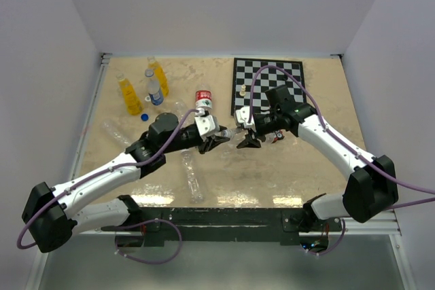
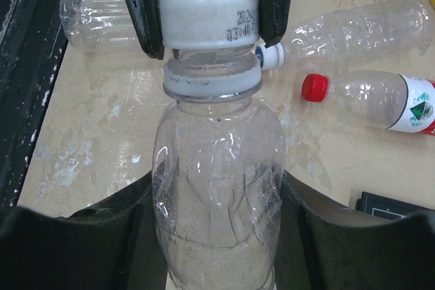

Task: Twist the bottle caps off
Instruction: Unscrew the bottle cap at the center of the board.

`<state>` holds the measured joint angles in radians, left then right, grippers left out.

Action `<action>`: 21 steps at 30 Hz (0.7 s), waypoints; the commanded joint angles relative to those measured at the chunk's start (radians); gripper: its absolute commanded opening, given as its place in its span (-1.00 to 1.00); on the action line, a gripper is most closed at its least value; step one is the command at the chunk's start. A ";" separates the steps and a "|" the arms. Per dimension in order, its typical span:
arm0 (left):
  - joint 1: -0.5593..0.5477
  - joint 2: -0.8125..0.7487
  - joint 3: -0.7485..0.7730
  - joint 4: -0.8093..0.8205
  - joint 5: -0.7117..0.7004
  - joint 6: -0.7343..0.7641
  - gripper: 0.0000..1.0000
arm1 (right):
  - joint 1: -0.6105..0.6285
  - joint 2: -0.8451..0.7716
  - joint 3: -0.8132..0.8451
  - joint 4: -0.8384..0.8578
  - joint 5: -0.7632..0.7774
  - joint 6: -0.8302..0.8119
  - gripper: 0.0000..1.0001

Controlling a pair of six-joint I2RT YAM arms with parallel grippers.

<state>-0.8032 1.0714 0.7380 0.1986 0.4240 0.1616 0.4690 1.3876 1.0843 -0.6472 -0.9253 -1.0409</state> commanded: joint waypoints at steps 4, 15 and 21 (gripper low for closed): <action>-0.001 -0.010 0.096 -0.166 -0.295 -0.583 -1.00 | -0.003 -0.001 0.017 0.004 -0.006 -0.008 -1.00; -0.001 -0.065 0.120 -0.343 -0.456 -1.093 -1.00 | -0.001 0.001 0.019 0.004 -0.012 -0.008 -1.00; -0.001 -0.060 0.120 -0.327 -0.452 -1.111 -1.00 | -0.001 0.001 0.022 -0.002 -0.017 -0.013 -1.00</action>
<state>-0.8055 1.0210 0.8528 -0.1474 -0.0025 -0.8837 0.4690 1.3903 1.0843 -0.6388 -0.9085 -1.0405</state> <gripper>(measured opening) 0.351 0.516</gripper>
